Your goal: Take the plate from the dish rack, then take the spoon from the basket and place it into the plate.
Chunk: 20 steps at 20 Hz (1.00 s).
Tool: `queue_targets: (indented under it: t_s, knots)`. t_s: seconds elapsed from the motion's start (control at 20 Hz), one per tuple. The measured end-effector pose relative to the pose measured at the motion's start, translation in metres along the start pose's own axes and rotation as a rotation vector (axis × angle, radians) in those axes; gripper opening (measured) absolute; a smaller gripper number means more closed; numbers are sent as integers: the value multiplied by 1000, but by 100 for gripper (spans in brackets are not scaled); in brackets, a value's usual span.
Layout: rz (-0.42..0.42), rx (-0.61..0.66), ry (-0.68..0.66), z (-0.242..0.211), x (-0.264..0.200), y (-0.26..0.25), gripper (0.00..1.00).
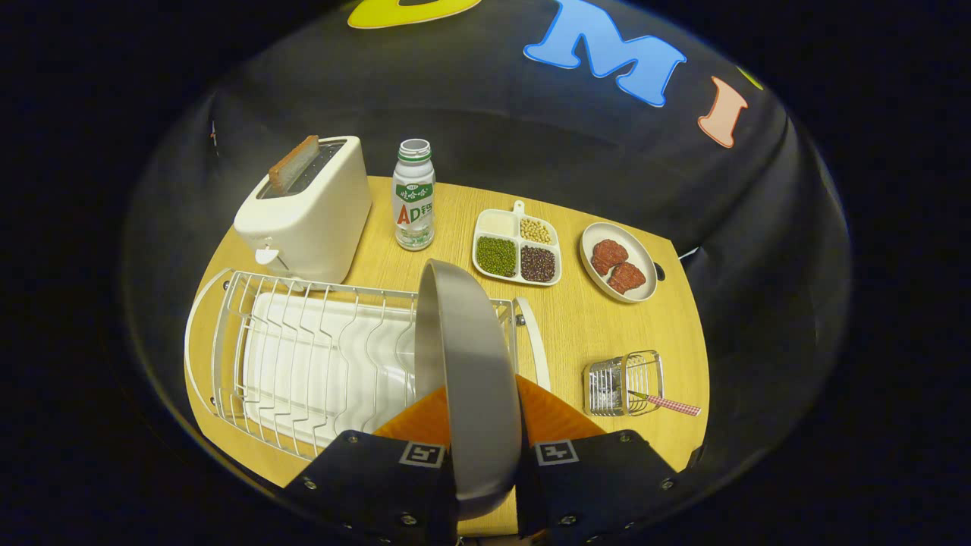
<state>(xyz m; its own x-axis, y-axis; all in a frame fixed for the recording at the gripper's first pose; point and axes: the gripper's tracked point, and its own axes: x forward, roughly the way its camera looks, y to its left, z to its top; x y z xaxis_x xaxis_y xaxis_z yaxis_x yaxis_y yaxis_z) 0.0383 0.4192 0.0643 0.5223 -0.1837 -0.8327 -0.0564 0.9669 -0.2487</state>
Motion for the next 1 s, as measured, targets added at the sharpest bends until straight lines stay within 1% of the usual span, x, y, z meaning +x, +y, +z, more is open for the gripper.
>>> queue_targets:
  t_s: [0.2,0.4,0.85,1.0]
  knots:
    - [52,-7,-16,-2,-18,-6,29]
    - [104,28,-22,-13,-40,-26,29]
    - [205,188,2,-64,-77,-102,29]
    - [216,233,11,-80,-82,-127,29]
